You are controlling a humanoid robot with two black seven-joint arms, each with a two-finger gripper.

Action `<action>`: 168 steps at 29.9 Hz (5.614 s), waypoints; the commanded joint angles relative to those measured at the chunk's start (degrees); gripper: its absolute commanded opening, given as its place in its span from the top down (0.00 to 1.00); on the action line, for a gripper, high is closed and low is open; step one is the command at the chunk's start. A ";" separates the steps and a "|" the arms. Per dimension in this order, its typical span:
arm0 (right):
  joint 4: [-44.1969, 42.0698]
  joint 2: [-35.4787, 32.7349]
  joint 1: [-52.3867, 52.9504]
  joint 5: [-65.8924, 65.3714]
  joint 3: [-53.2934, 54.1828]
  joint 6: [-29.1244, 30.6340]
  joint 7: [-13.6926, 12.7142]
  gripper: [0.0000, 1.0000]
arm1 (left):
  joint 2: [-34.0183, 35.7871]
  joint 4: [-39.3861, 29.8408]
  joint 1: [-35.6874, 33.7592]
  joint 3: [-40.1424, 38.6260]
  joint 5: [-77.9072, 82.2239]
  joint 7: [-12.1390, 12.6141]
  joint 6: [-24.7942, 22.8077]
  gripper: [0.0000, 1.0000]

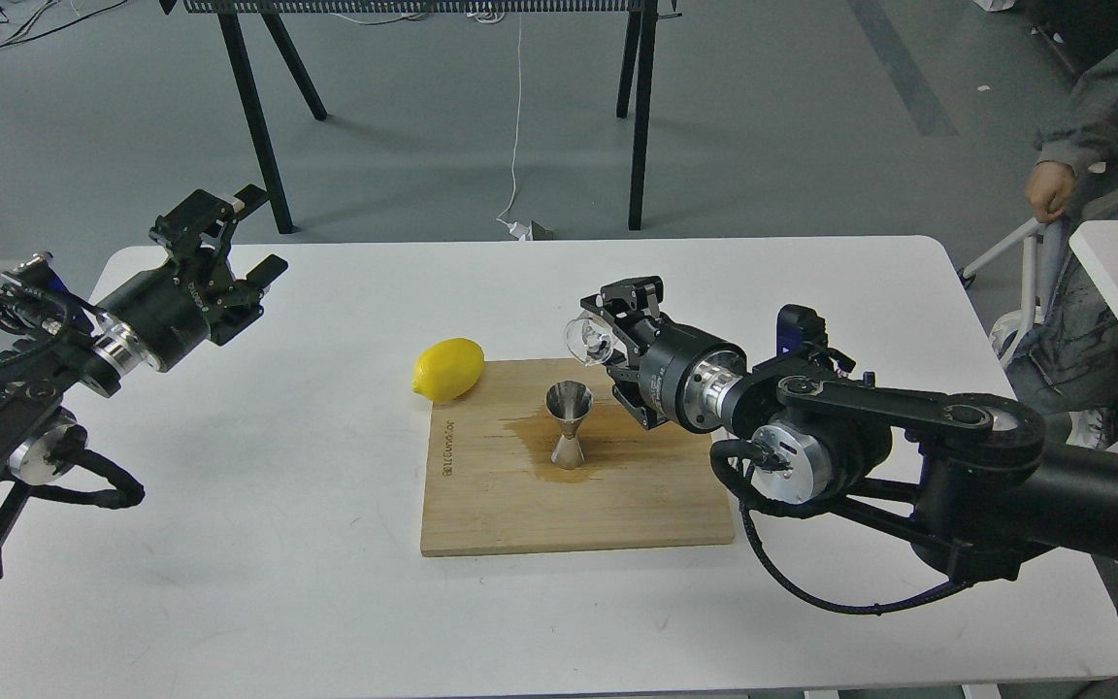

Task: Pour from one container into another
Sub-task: 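Carry the glass with the right gripper above the jigger, then tilt the glass with the right gripper to pour into the jigger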

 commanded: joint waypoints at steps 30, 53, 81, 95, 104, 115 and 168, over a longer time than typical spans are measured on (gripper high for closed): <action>-2.28 4.04 5.46 -2.81 -8.71 0.17 0.01 0.57 | 0.07 0.08 0.00 -0.09 -0.01 0.00 0.00 0.01; -2.10 3.43 9.15 -7.30 -14.34 0.34 0.18 0.56 | 0.07 0.08 0.00 -0.18 -0.01 0.00 0.00 0.01; -2.36 3.78 14.08 -10.11 -21.28 0.26 0.62 0.56 | -0.02 0.00 0.00 -0.18 -0.01 0.00 0.00 0.01; -2.54 4.13 17.24 -11.52 -24.80 0.08 0.71 0.56 | -0.02 0.08 0.00 -0.18 -0.01 0.00 0.00 0.01; -3.42 5.36 17.68 -12.66 -25.85 0.26 0.80 0.55 | -0.02 0.08 0.00 -0.18 -0.01 0.00 0.00 0.01; -6.14 8.53 17.24 -12.75 -26.73 0.26 0.88 0.55 | 0.07 0.08 0.00 -0.18 -0.01 0.00 0.00 0.01; -4.39 8.53 23.83 -17.14 -35.09 0.26 1.68 0.54 | 0.16 0.08 0.00 -0.26 -0.10 0.00 0.00 0.01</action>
